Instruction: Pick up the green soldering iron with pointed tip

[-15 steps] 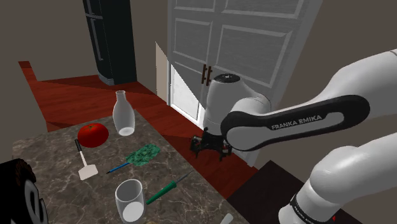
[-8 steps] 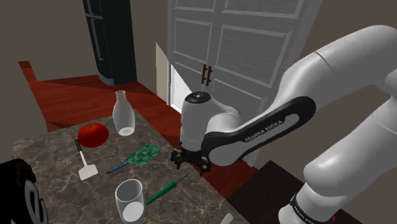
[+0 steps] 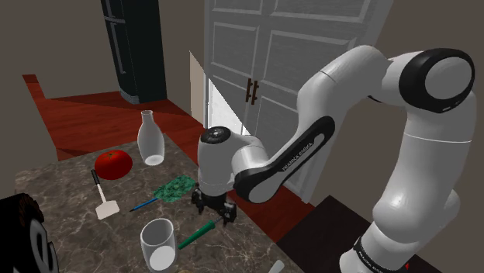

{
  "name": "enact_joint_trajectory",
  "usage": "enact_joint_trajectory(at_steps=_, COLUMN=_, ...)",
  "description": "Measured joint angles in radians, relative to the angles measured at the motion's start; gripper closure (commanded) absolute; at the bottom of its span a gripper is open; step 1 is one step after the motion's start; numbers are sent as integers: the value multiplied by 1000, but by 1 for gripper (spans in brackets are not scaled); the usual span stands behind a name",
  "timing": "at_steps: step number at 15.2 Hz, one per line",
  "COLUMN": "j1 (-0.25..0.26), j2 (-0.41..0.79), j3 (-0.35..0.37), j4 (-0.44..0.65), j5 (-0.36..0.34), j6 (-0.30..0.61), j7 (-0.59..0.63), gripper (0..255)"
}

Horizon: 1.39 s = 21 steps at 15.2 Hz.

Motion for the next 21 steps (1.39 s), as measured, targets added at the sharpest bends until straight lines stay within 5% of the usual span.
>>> enact_joint_trajectory(at_steps=5, j1=58, j2=69, j3=-68, j4=5, j5=-89, j6=34, j7=65, gripper=0)
enact_joint_trajectory(at_steps=6, j1=63, j2=74, j3=-74, j4=3, j5=-97, j6=38, j7=71, gripper=255)
enact_joint_trajectory(at_steps=16, j1=66, j2=77, j3=-79, j4=1, j5=-104, j6=43, j7=76, gripper=255)
enact_joint_trajectory(at_steps=21, j1=23, j2=26, j3=-27, j4=0, j5=-37, j6=15, j7=28, gripper=255)
